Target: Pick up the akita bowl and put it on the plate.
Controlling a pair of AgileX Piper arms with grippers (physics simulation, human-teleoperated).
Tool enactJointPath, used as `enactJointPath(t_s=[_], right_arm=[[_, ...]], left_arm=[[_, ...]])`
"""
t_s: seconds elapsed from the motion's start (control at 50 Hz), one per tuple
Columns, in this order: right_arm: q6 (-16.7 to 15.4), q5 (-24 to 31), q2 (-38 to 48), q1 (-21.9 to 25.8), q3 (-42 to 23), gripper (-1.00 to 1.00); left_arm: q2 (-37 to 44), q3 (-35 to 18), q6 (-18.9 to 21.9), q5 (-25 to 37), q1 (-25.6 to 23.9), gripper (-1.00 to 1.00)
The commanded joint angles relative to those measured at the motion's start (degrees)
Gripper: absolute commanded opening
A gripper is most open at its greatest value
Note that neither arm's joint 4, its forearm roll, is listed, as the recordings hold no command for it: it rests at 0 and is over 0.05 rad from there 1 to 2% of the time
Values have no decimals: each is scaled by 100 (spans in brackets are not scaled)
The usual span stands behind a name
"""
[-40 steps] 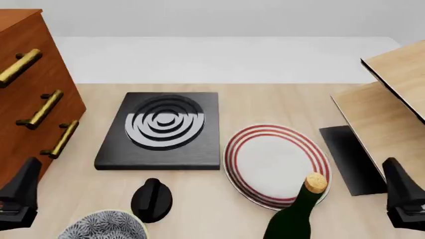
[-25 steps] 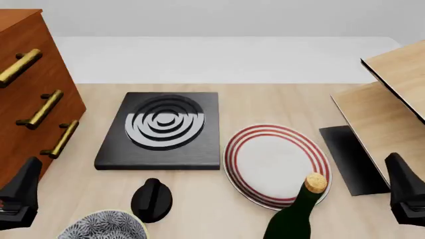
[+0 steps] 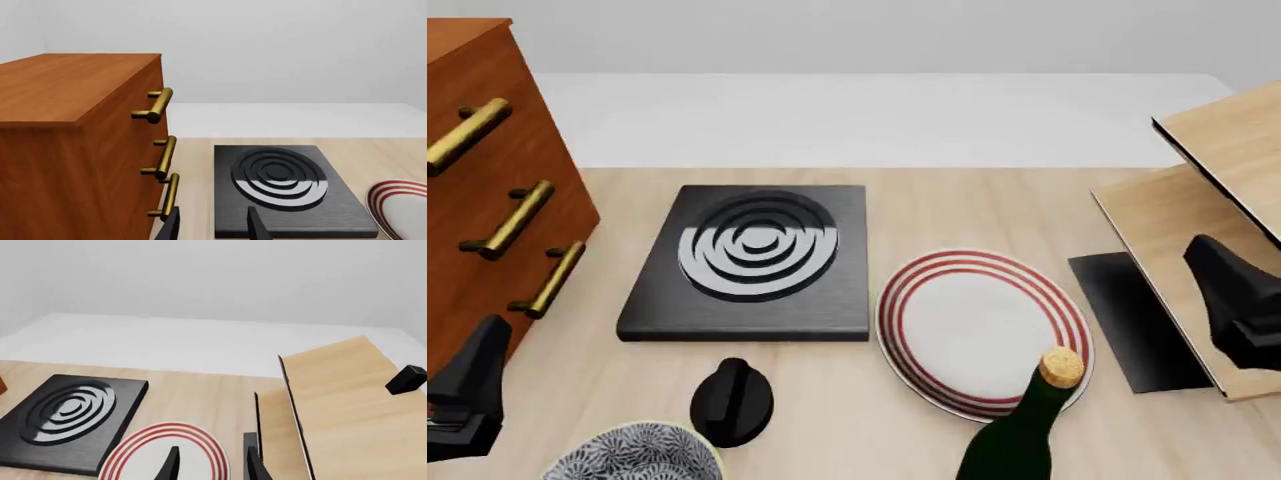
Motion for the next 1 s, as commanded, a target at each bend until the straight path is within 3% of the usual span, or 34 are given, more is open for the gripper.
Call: enactJointPath(t_s=[0.02,0.08,0.1,0.2,0.58,0.64,0.7,1.0], right_arm=[[-199,254,876,635,-734,100],[-307,382,973,776,-980,100],[-491,401,1121,830,-1052,100],[-380,527,1339,1022,-1417,100],[-917,1288,3075,2198,-2756,100],[-842,1379,3337,2388,-2904,100],[-1036,1461,3543,2524,-3039,100],[-1200,1732,4700,3213,-3915,100]], left_arm=[[-2,0,0,0,1,100],[-1,0,1,0,0,100],[0,0,1,0,0,100],[0,0,1,0,0,100],[0,0,0,0,0,100],[2,0,0,0,0,100],[1,0,-1,0,0,100],[1,0,0,0,0,100]])
